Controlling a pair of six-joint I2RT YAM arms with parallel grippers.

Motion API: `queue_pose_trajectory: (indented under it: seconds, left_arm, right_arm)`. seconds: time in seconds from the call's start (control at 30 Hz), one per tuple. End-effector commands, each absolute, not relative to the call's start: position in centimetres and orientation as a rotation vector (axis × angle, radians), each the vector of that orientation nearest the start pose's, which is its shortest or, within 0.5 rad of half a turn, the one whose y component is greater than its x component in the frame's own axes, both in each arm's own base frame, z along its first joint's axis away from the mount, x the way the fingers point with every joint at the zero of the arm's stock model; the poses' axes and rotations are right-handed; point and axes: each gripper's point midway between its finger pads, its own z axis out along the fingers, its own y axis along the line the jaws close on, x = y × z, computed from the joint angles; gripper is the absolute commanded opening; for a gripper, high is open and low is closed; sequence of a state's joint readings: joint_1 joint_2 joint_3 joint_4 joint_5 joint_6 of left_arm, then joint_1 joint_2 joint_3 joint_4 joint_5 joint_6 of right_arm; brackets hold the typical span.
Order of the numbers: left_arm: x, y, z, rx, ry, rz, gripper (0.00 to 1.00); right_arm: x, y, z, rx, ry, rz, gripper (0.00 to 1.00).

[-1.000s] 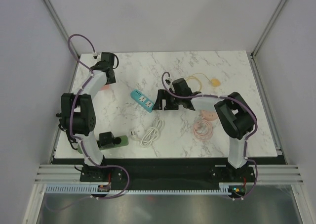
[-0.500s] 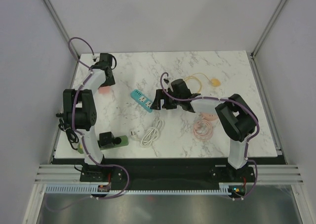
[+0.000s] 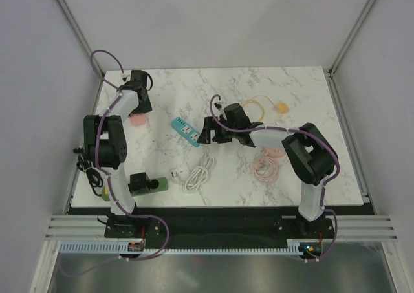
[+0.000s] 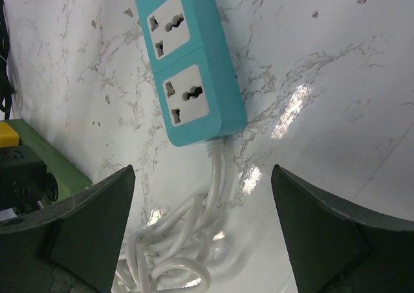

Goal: Pull the plug off the socket

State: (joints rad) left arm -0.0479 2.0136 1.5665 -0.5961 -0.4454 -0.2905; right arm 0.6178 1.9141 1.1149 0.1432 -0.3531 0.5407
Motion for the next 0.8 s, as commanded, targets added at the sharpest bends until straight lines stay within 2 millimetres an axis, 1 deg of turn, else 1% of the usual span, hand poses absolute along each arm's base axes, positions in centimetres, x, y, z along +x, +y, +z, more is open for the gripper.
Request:
queue_pose_trajectory:
  seconds: [0.0,0.1,0.13,0.2,0.23,0.27,0.3,0.33,0.37,0.4,0.5,0.53,0.6,0.63,0.67,0.7,0.73,0.77]
  left_arm:
    - [48.3,4.6,8.7,-0.486,2.424,0.432,0.74]
    - [48.2,4.6,8.6,-0.483,2.428,0.433,0.75]
    - [48.3,4.6,8.7,-0.485,2.426,0.432,0.77]
    - [48.2,4.6,9.3,-0.492,2.412,0.43,0.79]
    - [48.3,4.6,9.7,-0.5,2.4,0.423,0.85]
    - [48.2,4.7,10.2,-0.504,2.389,0.422,0.87]
    - [48.3,4.7,11.7,-0.512,2.359,0.411,0.9]
    - [48.3,4.6,12.5,-0.522,2.341,0.399,0.99]
    - [48.3,4.6,13.3,-0.528,2.322,0.388,1.0]
    - [48.2,4.5,15.4,-0.536,2.278,0.36,1.0]
    - [47.7,4.0,17.7,-0.54,2.235,0.301,1.0]
    - [47.2,3.9,19.6,-0.546,2.197,0.276,1.0]
    - [46.5,3.6,20.7,-0.547,2.176,0.246,1.0]
    - [45.6,3.3,21.7,-0.551,2.158,0.212,1.0]
    - [45.1,3.1,22.0,-0.555,2.149,0.197,1.0]
    - [44.5,2.7,21.6,-0.551,2.153,0.173,1.0]
    - [44.1,2.3,21.7,-0.545,2.145,0.158,1.0]
    - [43.4,1.5,22.9,-0.527,2.117,0.137,1.0]
  right_arm:
    - [35.6,35.2,6.7,-0.333,2.309,0.995,0.94]
    - [35.7,35.2,6.7,-0.331,2.311,0.994,0.94]
    - [35.6,35.2,6.7,-0.336,2.31,0.994,0.94]
    - [35.6,35.2,6.8,-0.339,2.307,0.992,0.94]
    - [35.6,35.2,6.7,-0.34,2.309,0.986,0.94]
    - [35.7,35.1,6.7,-0.341,2.308,0.981,0.94]
    - [35.6,35.1,6.7,-0.343,2.309,0.978,0.94]
    - [35.7,35.1,6.6,-0.344,2.312,0.971,0.94]
    - [35.7,35.1,6.8,-0.344,2.309,0.972,0.94]
    - [35.7,35.1,6.8,-0.344,2.309,0.972,0.94]
    - [35.6,35.3,7.0,-0.351,2.307,0.975,0.94]
    - [35.4,35.4,7.1,-0.358,2.305,0.979,0.94]
    - [35.3,35.6,7.4,-0.368,2.297,0.972,0.95]
    - [35.4,35.6,7.5,-0.375,2.293,0.944,0.95]
    - [35.4,35.6,7.5,-0.401,2.286,0.914,0.95]
    - [35.4,35.6,7.8,-0.414,2.277,0.889,0.95]
    - [35.5,35.3,7.6,-0.414,2.286,0.848,0.95]
    - [35.3,35.4,7.9,-0.428,2.277,0.836,0.97]
